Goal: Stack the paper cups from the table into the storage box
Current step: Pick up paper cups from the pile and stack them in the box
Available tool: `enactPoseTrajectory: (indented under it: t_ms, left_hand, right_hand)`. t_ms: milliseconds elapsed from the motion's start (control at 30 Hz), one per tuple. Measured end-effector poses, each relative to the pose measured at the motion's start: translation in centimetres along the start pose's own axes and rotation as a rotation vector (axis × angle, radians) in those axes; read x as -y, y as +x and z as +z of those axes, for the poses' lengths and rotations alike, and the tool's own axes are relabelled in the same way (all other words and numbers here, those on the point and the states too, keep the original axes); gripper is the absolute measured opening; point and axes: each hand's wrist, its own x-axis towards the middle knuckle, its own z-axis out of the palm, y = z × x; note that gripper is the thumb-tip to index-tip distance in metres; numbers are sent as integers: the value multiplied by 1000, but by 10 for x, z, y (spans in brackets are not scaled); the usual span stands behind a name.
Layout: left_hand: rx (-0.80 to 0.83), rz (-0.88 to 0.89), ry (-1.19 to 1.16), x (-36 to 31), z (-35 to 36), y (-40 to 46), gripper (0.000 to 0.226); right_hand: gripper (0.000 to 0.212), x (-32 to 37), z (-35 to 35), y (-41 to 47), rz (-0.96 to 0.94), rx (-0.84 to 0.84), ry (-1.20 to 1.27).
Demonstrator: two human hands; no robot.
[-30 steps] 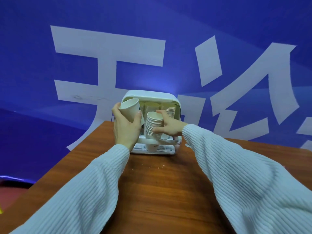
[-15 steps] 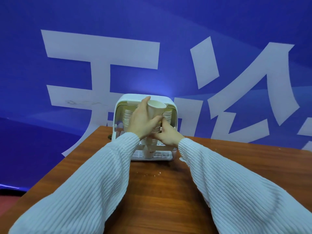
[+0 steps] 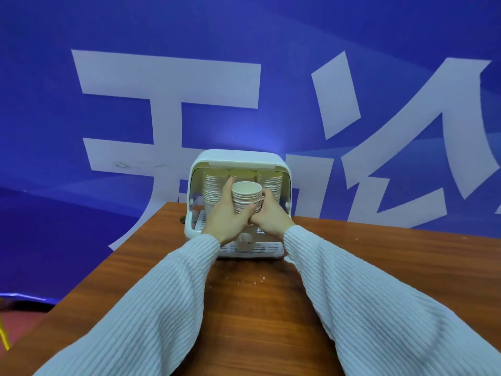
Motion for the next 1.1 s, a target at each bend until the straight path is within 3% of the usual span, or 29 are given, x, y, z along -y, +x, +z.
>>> enactPoseTrajectory:
  t_ms: [167,333,433,500,567,633,767,933,1100]
  left_hand:
    - [-62,-11,-21,3,-5,17,73]
    - [-26,19,20,14,-11,27,65]
    - [-9,4,-42,18,-11,27,64]
    - [-27,0,-43,19,-14,25,71]
    - [-88,-32,18,20,-17,19,80]
    - [-240,-1,62,19,-17,3,71]
    - [-471,282,124,16,-1,-38,49]
    - [-281,294,11,16,31,-88,38]
    - [-108,326,109,16,45,-105,29]
  right_hand:
    - [61,5,11,14,18,-105,4]
    - [73,1,20,20,44,-76,68]
    - [101,1,20,18,22,-94,72]
    - [92,4,14,7,-4,-221,13]
    - [63,9,2,-3,-90,-448,-49]
    - [59,16,-15,-3,-207,-550,-177]
    - [69,27,-37,23,-205,-320,-592]
    - [39,30,-47,24,-258,-363,-690]
    - [27,11,-46,0,-434,-403,-697]
